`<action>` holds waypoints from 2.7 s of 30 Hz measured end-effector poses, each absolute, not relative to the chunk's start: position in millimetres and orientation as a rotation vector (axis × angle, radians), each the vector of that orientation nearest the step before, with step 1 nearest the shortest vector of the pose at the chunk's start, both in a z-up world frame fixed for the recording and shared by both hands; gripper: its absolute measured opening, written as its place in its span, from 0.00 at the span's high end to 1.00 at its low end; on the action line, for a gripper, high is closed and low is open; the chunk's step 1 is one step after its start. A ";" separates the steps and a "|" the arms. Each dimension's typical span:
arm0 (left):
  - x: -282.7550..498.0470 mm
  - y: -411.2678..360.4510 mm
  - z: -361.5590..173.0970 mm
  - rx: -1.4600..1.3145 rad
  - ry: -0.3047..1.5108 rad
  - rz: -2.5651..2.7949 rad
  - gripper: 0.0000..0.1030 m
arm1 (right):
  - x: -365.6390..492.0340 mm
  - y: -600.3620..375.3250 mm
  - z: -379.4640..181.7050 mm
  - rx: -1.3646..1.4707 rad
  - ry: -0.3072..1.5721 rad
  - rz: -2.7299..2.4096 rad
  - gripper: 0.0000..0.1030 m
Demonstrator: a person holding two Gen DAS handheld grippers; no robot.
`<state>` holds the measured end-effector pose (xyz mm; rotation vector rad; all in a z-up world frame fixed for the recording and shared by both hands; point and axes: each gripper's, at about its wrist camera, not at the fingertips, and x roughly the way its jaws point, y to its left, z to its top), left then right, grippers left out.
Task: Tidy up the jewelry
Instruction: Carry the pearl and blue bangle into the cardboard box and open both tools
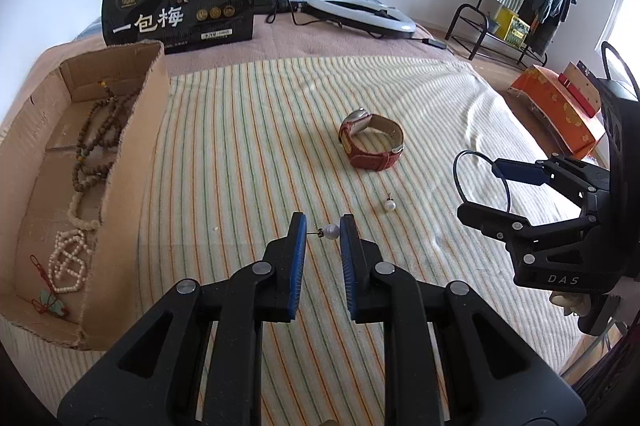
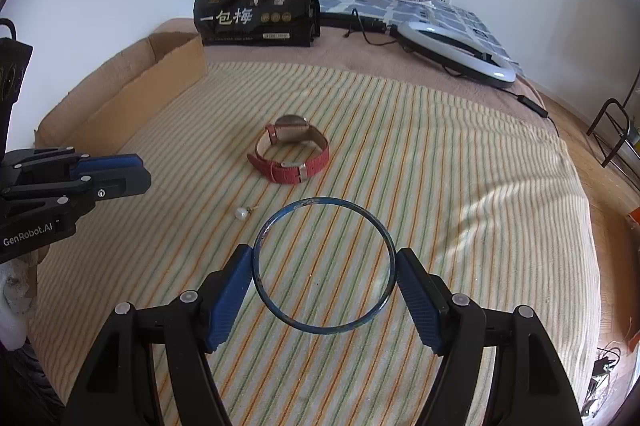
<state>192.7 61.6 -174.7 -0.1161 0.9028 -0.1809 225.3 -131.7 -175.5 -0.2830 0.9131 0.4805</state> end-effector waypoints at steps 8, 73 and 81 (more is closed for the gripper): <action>180.7 65.3 -147.8 -0.111 0.839 -0.176 0.85 | 212.6 -125.0 -144.5 -0.264 0.860 0.501 0.28; 232.7 279.2 -102.9 -0.190 0.694 0.082 0.85 | 193.9 116.8 -136.3 -0.223 0.810 0.802 0.28; 240.1 278.8 -106.9 -0.197 0.704 0.083 0.85 | 195.8 126.3 -143.6 -0.226 0.817 0.821 0.28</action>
